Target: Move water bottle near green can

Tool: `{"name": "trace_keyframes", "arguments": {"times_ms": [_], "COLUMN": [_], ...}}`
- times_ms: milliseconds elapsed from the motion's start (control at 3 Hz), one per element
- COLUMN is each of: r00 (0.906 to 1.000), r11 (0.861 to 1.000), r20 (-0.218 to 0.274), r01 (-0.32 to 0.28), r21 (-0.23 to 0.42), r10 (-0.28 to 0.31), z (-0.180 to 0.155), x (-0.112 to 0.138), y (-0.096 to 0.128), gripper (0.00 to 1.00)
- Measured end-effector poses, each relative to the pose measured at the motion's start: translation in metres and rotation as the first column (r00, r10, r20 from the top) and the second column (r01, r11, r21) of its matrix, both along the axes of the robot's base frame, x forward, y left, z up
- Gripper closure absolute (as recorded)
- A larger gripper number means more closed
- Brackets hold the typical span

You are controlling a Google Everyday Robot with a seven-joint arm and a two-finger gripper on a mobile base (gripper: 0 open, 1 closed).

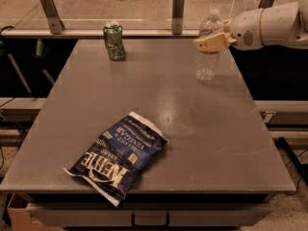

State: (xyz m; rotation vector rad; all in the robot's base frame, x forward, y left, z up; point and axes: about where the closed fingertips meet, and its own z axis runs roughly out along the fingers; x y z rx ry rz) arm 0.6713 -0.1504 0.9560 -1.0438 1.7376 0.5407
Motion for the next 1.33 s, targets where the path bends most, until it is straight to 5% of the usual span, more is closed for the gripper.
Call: {"name": "trace_keyframes", "arguments": {"times_ms": [333,667,1333], "r00": [1.0,0.9991,0.9944], "r11": [1.0,1.0,0.998], "r20": [0.0,0.038,0.101], "r01": [0.0,-0.019,-0.038], "r21": [0.0,0.014,0.06], "r10": [0.0,0.019,0.032], "z": [0.0,0.002,0.003], "x": [0.0,0.032,0.123], "y": [0.0,0.035,0.151], "gripper": [1.0,1.0,1.0]}}
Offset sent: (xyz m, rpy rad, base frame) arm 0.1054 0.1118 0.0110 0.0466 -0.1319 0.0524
